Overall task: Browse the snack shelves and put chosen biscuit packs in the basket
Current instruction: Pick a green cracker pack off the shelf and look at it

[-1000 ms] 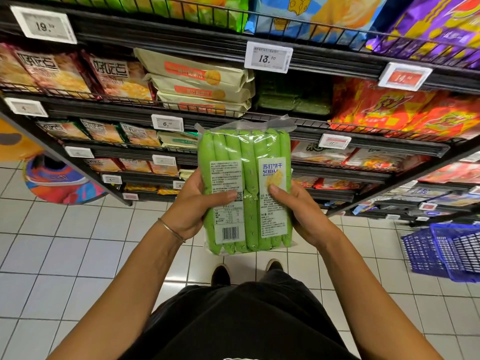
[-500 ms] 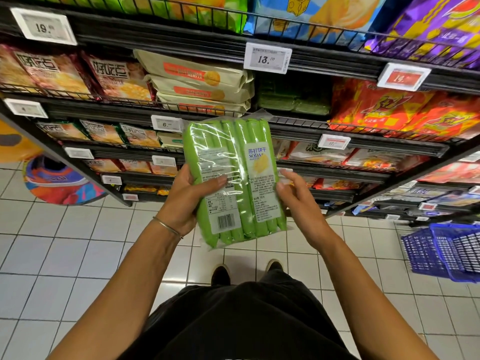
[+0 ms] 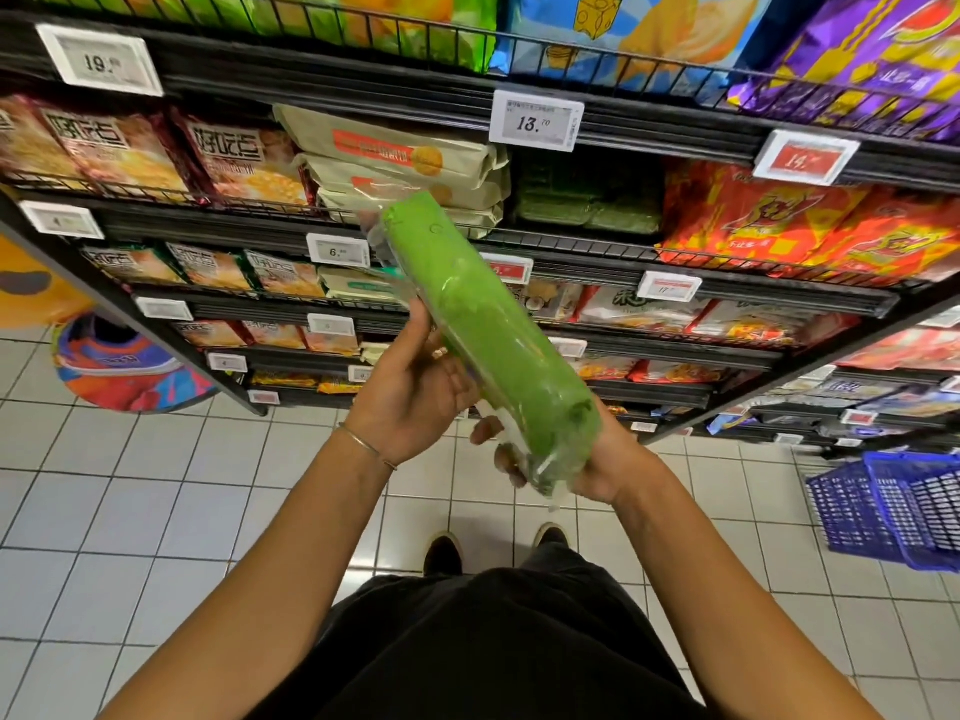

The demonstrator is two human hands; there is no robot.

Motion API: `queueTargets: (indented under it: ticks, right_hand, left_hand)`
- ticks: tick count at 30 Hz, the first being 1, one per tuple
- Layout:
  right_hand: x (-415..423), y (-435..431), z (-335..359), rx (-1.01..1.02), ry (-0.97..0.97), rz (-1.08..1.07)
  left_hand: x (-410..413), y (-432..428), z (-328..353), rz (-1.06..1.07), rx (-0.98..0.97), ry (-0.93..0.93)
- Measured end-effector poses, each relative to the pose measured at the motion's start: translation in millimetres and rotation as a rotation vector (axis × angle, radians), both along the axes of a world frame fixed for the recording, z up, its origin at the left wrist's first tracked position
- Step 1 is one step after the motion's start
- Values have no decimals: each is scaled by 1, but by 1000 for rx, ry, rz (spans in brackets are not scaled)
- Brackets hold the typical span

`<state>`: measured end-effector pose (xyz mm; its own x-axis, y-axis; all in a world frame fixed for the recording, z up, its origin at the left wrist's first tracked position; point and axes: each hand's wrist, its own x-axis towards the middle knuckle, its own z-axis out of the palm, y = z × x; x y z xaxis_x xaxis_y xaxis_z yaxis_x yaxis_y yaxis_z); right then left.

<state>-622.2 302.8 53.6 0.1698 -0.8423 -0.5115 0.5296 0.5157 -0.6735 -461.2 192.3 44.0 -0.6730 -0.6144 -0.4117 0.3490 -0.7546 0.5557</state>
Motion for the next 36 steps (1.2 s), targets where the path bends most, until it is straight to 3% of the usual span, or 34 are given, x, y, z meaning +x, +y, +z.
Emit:
queueTargets:
  ticks: [3, 8, 10, 12, 14, 18, 24, 32, 34, 36]
  right_hand:
    - [-2, 0, 8, 69, 139, 174]
    - [-9, 4, 4, -20, 638, 190]
    - [-13, 6, 5, -61, 556, 77]
    - [-17, 9, 6, -81, 286, -68]
    - [-20, 12, 9, -92, 138, -160]
    - [-22, 13, 7, -147, 68, -240]
    - [-38, 13, 16, -195, -38, -367]
    - [-39, 14, 19, -252, -95, -414]
    - [-35, 13, 18, -276, -2, -425]
    - [-31, 9, 15, -252, 217, -465]
  left_hand:
    - [0, 4, -2, 6, 73, -2]
    - [5, 9, -11, 51, 30, 5]
    - [8, 7, -11, 63, 5, 3]
    - [10, 4, -12, 105, 14, -5]
    - [12, -1, -12, 152, 50, 45]
    - [21, -4, -13, 152, 140, 179]
    - [32, 0, -13, 21, 6, 199]
    - [31, 0, 1, 0, -48, 134]
    - [29, 0, 1, 2, -34, 128]
    - [28, 3, 0, 7, -19, 121]
